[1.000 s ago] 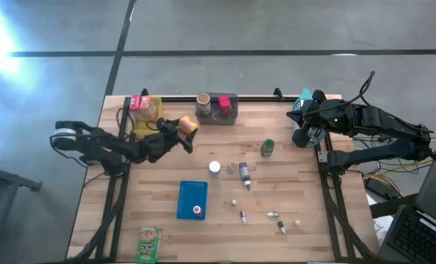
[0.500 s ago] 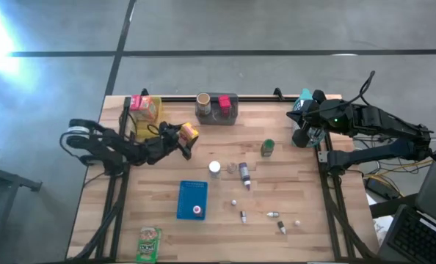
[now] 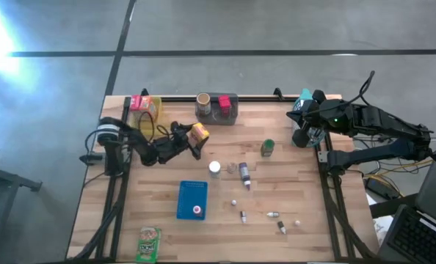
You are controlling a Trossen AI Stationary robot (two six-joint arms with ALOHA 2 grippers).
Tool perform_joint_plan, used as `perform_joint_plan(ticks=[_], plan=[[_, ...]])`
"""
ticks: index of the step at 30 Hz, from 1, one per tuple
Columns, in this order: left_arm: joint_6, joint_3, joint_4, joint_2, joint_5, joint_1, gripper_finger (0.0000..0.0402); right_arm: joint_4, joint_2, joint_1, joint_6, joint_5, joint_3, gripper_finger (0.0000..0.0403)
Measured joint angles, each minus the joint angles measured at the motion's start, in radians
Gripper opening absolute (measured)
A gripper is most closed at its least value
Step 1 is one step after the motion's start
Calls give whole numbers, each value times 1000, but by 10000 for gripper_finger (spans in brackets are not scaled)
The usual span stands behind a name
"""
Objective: Pick & Place Kitchen Items
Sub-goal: Put the yellow cereal box into the yellow bin
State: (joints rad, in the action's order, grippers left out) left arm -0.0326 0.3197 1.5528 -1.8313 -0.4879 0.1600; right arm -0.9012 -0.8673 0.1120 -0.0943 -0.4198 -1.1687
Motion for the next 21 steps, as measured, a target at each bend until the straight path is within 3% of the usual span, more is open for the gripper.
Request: perform_joint_plan(ticks=[13, 21], plan=[[72, 31, -3, -91, 1, 10, 372, 0, 0, 0, 0, 0, 0, 8], [77, 26, -1, -74, 3, 10, 372, 0, 0, 0, 0, 0, 0, 8]])
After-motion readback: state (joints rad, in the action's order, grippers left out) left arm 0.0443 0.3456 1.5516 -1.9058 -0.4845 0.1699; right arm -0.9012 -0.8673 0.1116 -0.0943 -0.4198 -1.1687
